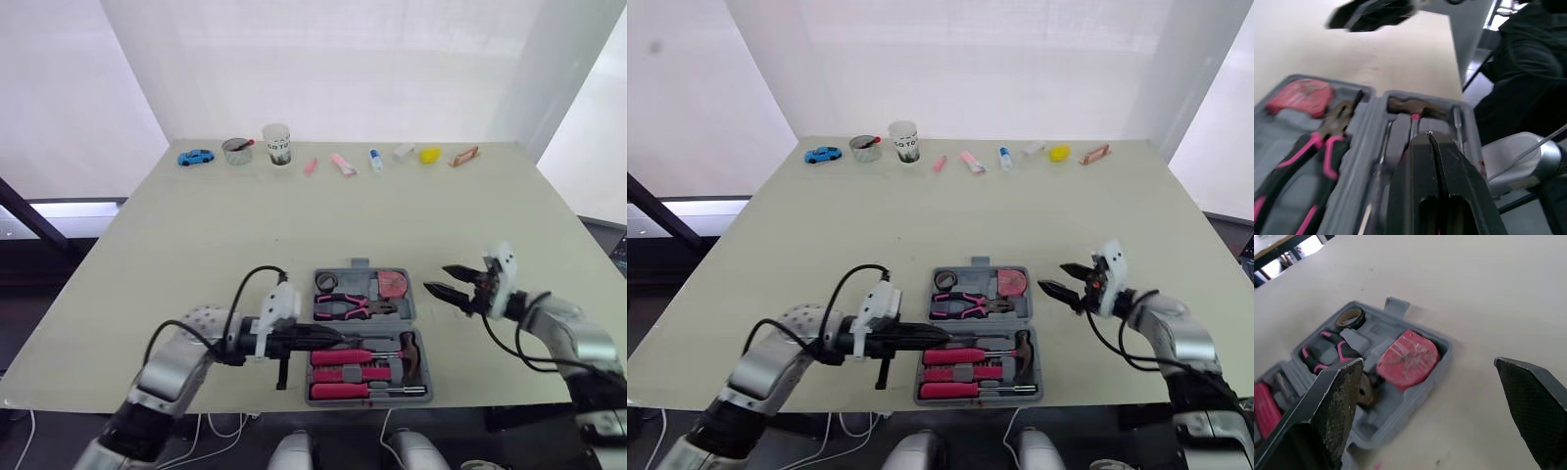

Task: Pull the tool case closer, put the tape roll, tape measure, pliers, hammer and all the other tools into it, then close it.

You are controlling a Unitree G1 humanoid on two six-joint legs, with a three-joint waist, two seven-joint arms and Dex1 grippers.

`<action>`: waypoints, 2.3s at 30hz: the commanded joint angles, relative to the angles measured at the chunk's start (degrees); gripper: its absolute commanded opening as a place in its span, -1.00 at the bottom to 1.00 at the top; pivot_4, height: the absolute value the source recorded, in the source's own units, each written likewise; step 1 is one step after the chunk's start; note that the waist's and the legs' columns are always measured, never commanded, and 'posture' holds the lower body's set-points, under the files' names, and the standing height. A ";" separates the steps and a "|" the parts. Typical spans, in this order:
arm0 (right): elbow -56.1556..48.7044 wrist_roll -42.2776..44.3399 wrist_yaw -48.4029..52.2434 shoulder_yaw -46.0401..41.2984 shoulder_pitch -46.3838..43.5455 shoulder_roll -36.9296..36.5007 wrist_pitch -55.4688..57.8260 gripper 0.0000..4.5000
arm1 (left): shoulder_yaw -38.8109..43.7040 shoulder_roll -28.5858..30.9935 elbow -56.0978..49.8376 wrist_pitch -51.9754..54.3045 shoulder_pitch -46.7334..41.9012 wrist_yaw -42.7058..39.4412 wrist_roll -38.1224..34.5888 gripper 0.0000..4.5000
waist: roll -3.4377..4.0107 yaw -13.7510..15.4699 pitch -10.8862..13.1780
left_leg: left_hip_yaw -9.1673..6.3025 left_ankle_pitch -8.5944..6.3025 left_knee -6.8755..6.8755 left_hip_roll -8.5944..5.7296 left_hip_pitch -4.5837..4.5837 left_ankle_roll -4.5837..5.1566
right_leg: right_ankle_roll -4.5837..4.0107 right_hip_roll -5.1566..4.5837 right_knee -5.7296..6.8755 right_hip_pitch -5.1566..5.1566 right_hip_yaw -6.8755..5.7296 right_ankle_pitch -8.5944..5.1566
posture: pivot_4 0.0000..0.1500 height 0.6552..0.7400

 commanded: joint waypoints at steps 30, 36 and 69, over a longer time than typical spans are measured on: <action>44.52 -11.79 13.63 2.29 -26.08 12.09 5.38 1.00 | -12.51 -5.33 16.73 -8.57 -1.65 -2.31 15.53 -0.98 | 0.14 -1.00 -0.18 | 0.07 0.00 0.00 0.04 0.12 0.00 | 0.01 0.01 0.14 0.02 0.08 0.02 | 1.00 1.00; 45.84 -10.56 15.15 -1.28 -26.41 14.31 3.78 1.00 | -11.78 -5.63 16.34 -7.79 -1.32 -1.77 15.11 -0.98 | 0.17 -1.57 -0.20 | 0.06 0.00 0.00 0.05 0.13 0.00 | 0.01 0.02 0.15 0.02 0.08 0.02 | 1.00 1.00; -13.46 6.61 32.95 -0.63 -2.06 -1.27 26.61 1.00 | 28.00 10.21 -5.49 4.17 27.16 -5.29 -16.93 -0.98 | 0.30 -1.30 0.05 | -0.47 -0.01 -0.09 0.12 -0.10 -0.01 | -0.26 -0.11 0.12 -0.20 -0.18 -0.16 | 1.00 1.00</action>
